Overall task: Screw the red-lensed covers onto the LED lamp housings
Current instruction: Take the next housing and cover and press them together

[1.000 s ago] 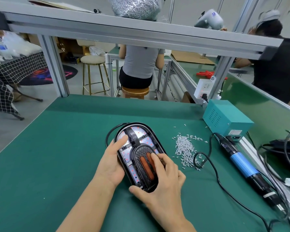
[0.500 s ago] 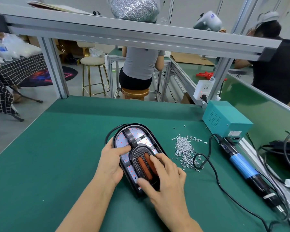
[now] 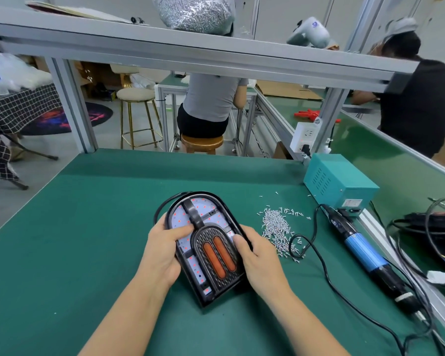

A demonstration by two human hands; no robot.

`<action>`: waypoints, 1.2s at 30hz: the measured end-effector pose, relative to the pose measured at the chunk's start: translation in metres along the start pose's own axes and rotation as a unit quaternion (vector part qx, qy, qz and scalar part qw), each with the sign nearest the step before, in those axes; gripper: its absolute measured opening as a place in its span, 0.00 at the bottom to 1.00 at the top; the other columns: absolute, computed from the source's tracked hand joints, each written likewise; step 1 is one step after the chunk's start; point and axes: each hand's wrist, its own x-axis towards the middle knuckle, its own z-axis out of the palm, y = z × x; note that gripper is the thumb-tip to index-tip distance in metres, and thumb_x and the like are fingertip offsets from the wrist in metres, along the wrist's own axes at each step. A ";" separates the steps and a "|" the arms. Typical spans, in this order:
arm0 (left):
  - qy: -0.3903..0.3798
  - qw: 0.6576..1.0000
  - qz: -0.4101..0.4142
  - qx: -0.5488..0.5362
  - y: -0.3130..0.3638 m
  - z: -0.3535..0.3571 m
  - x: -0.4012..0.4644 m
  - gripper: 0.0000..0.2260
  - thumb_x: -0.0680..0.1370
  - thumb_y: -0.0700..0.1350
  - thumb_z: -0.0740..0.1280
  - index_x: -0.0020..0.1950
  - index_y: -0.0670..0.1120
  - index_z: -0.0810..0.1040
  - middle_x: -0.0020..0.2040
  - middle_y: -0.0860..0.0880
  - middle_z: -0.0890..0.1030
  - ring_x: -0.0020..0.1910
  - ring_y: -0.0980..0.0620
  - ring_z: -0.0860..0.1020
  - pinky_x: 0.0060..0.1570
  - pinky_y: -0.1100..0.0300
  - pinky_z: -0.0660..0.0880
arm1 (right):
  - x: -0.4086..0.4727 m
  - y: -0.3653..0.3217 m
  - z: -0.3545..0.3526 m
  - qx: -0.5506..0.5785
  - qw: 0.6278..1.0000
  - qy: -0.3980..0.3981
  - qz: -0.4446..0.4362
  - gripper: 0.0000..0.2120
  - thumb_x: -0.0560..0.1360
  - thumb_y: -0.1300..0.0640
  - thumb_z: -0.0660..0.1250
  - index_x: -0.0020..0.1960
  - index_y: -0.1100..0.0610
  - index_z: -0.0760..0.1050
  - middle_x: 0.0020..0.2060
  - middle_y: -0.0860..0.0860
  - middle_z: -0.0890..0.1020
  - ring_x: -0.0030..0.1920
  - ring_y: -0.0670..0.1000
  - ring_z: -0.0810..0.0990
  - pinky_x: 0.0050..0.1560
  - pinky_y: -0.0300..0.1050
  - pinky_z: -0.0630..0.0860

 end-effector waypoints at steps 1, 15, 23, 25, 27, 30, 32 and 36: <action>0.006 1.000 -0.002 -0.001 -0.001 -0.001 0.001 0.15 0.72 0.25 0.60 0.52 0.40 0.78 0.44 0.41 0.84 0.38 0.44 0.83 0.37 0.50 0.82 | 0.001 0.001 0.001 -0.001 1.000 -0.001 -0.004 0.11 0.82 0.58 0.61 0.60 0.55 0.79 0.48 0.44 0.84 0.48 0.44 0.80 0.53 0.36 0.73; 0.112 0.930 0.134 0.324 -0.016 -0.033 0.012 0.19 0.71 0.34 0.72 0.59 0.48 0.76 0.52 0.48 0.81 0.50 0.47 0.79 0.56 0.50 0.75 | 0.028 -0.010 0.002 -0.161 0.981 -0.106 0.031 0.10 0.82 0.53 0.57 0.50 0.58 0.74 0.45 0.56 0.81 0.47 0.58 0.77 0.48 0.48 0.72; 0.181 0.893 0.181 0.370 -0.029 -0.034 0.009 0.23 0.75 0.39 0.68 0.69 0.52 0.68 0.61 0.53 0.75 0.57 0.51 0.73 0.59 0.55 0.68 | 0.009 -0.005 -0.017 -0.143 0.988 -0.062 -0.005 0.15 0.82 0.56 0.58 0.67 0.54 0.74 0.61 0.50 0.77 0.63 0.49 0.72 0.66 0.43 0.66; 0.191 0.884 0.170 0.392 -0.027 -0.038 0.011 0.23 0.76 0.42 0.68 0.69 0.53 0.68 0.64 0.51 0.75 0.63 0.47 0.71 0.63 0.53 0.65 | -0.001 0.001 -0.035 -0.134 0.990 -0.037 -0.018 0.15 0.82 0.56 0.59 0.67 0.55 0.74 0.61 0.48 0.77 0.63 0.47 0.72 0.67 0.41 0.65; 0.198 0.860 0.159 0.442 -0.025 -0.044 0.012 0.22 0.76 0.45 0.68 0.69 0.54 0.67 0.64 0.50 0.75 0.65 0.43 0.69 0.63 0.56 0.59 | -0.008 0.010 -0.061 -0.149 0.988 -0.002 -0.032 0.13 0.81 0.58 0.61 0.64 0.55 0.77 0.58 0.47 0.78 0.60 0.47 0.74 0.65 0.43 0.67; 0.197 0.827 0.159 0.501 -0.022 -0.043 0.010 0.19 0.76 0.46 0.66 0.66 0.53 0.68 0.64 0.47 0.74 0.63 0.42 0.70 0.64 0.50 0.56 | -0.012 0.031 -0.112 -0.226 0.971 0.074 -0.022 0.13 0.80 0.62 0.63 0.64 0.59 0.77 0.58 0.51 0.78 0.60 0.51 0.74 0.64 0.45 0.68; 0.203 0.805 0.152 0.536 -0.022 -0.040 0.010 0.19 0.76 0.45 0.66 0.66 0.51 0.68 0.65 0.45 0.74 0.63 0.41 0.70 0.64 0.46 0.57 | -0.013 0.046 -0.146 -0.290 0.950 0.116 0.016 0.15 0.80 0.64 0.63 0.66 0.62 0.75 0.61 0.55 0.77 0.62 0.56 0.73 0.64 0.46 0.67; 0.224 0.789 0.110 0.562 -0.020 -0.034 0.014 0.27 0.74 0.43 0.68 0.72 0.47 0.66 0.67 0.39 0.72 0.68 0.39 0.64 0.65 0.44 0.58 | -0.010 0.075 -0.189 -0.400 0.901 0.129 0.107 0.17 0.79 0.60 0.66 0.65 0.65 0.72 0.62 0.59 0.74 0.63 0.59 0.70 0.56 0.49 0.67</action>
